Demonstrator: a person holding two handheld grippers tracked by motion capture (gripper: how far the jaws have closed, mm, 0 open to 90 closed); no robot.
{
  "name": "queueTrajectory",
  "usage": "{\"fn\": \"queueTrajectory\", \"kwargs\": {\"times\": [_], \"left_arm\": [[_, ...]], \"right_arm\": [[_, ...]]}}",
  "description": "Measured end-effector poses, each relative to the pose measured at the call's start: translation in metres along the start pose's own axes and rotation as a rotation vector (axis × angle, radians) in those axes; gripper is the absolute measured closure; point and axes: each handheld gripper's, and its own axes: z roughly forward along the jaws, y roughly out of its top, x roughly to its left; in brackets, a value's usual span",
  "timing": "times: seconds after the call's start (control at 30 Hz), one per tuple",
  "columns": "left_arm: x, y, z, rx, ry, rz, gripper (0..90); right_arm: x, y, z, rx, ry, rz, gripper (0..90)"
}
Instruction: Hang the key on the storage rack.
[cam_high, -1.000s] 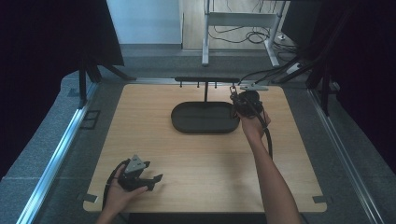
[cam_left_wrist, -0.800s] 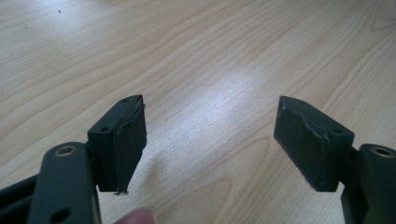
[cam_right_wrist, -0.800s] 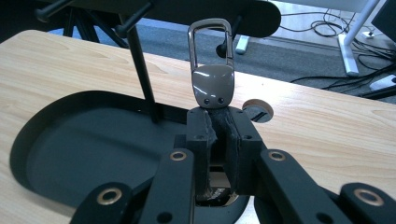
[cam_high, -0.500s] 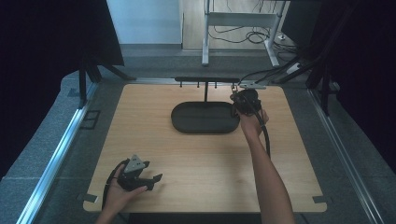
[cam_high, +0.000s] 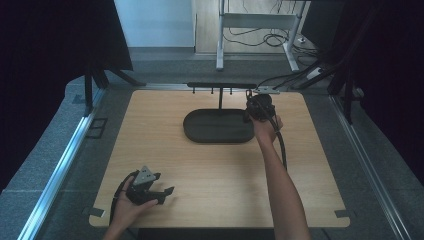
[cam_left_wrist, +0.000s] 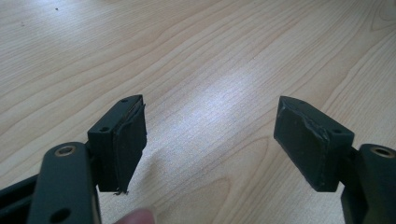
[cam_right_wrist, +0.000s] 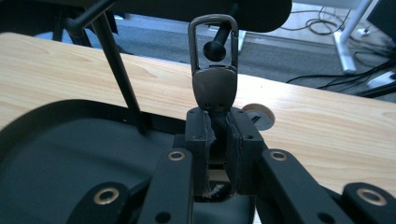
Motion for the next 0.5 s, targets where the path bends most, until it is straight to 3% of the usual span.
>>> {"fn": "queueTrajectory", "kwargs": {"times": [0.27,0.5], "left_arm": [[-0.001,0.0,0.001,0.001,0.0,0.001,26.0],[-0.001,0.0,0.002,0.005,0.002,0.002,26.0]], "right_arm": [[0.001,-0.005,-0.004,-0.024,-0.002,-0.035,66.9],[0.004,-0.01,-0.013,-0.02,0.032,-0.05,52.9]]}}
